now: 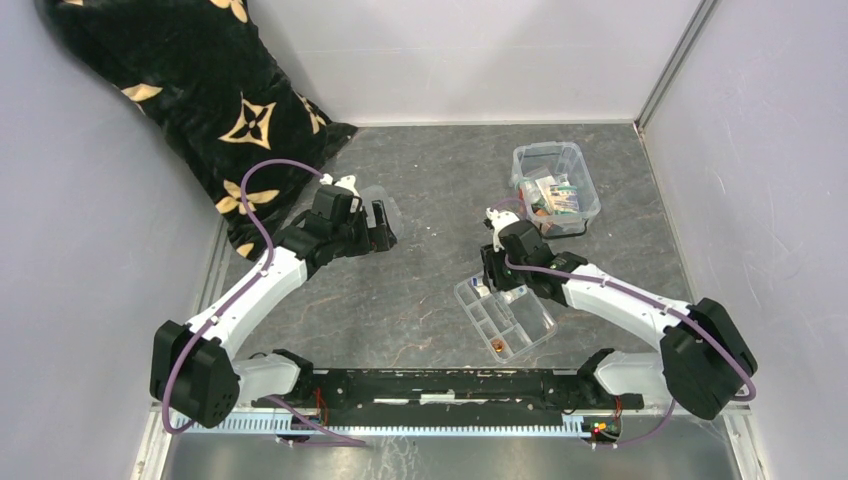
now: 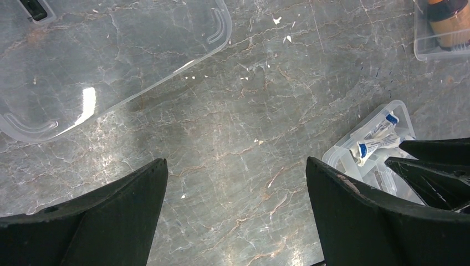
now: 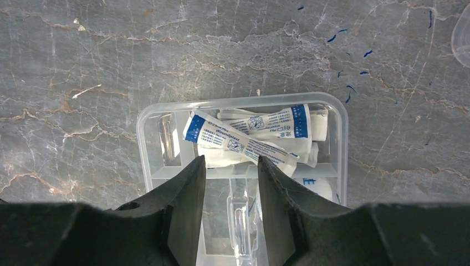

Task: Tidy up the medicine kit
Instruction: Adjust the medical item in the medicine box compartment.

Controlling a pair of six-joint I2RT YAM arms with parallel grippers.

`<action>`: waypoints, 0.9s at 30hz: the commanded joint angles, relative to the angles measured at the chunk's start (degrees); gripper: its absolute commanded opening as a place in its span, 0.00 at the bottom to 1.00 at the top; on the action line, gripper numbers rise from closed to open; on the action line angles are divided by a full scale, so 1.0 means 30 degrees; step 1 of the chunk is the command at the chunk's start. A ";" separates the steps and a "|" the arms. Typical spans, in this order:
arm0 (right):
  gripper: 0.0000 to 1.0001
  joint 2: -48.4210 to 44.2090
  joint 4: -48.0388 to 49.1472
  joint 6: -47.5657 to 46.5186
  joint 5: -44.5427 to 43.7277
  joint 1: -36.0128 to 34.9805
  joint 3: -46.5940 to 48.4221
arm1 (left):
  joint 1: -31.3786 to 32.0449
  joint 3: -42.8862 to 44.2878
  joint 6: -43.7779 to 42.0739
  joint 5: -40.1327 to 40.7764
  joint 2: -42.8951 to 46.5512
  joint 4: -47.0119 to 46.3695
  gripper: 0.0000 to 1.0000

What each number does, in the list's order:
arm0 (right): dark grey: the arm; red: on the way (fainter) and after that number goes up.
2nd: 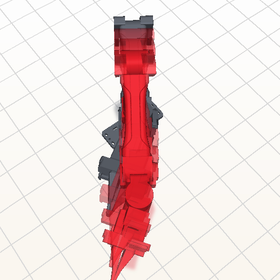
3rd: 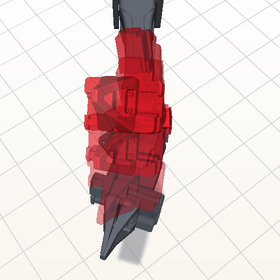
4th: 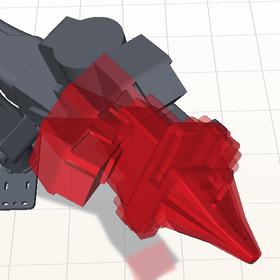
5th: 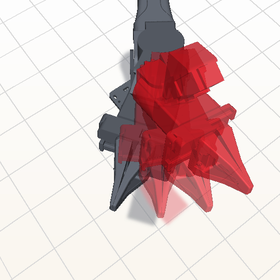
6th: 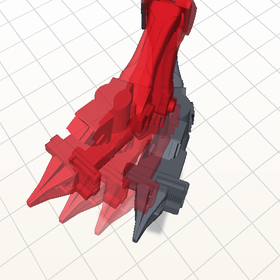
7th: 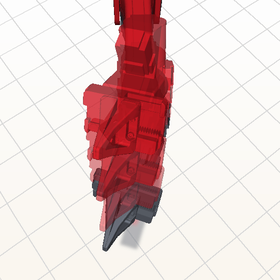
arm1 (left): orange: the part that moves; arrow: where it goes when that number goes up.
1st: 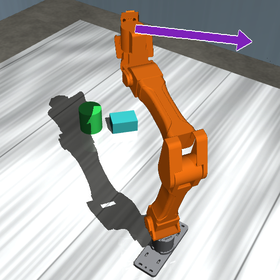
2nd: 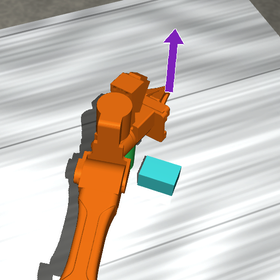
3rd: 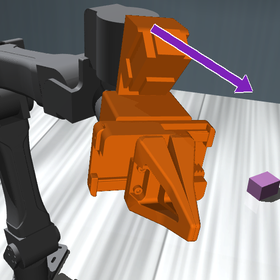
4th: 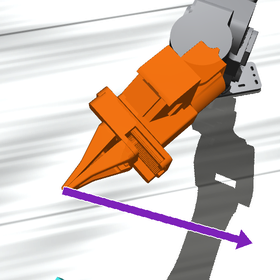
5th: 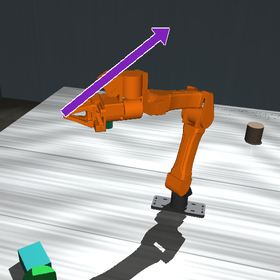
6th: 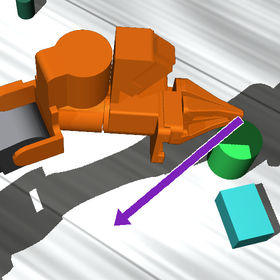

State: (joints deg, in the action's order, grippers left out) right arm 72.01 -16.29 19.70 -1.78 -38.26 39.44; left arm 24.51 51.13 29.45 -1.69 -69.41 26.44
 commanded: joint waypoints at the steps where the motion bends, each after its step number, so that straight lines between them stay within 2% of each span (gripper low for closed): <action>1: 0.46 0.0510 0.1066 0.0135 -0.0228 -0.0076 -0.0147 | 0.0040 -0.0074 0.0290 0.0350 0.0019 -0.0652 1.00; 12: 0.45 0.1680 0.0708 -0.1958 -0.0046 -0.0071 0.0164 | 0.0032 -0.0110 0.0064 0.0953 0.0194 -0.0359 1.00; 18: 0.38 0.2289 0.0029 -0.3762 0.0015 -0.0078 0.0631 | 0.0051 -0.0124 0.0056 0.1121 0.0226 -0.0299 1.00; 27: 0.40 0.1194 -0.0346 -0.4259 -0.0150 -0.0071 0.1655 | 0.0036 -0.0109 0.0026 0.1307 0.0366 -0.0134 1.00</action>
State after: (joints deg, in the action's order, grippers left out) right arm 78.56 -17.26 8.16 -2.00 -38.26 40.77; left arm 24.51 51.13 29.45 0.99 -69.41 26.61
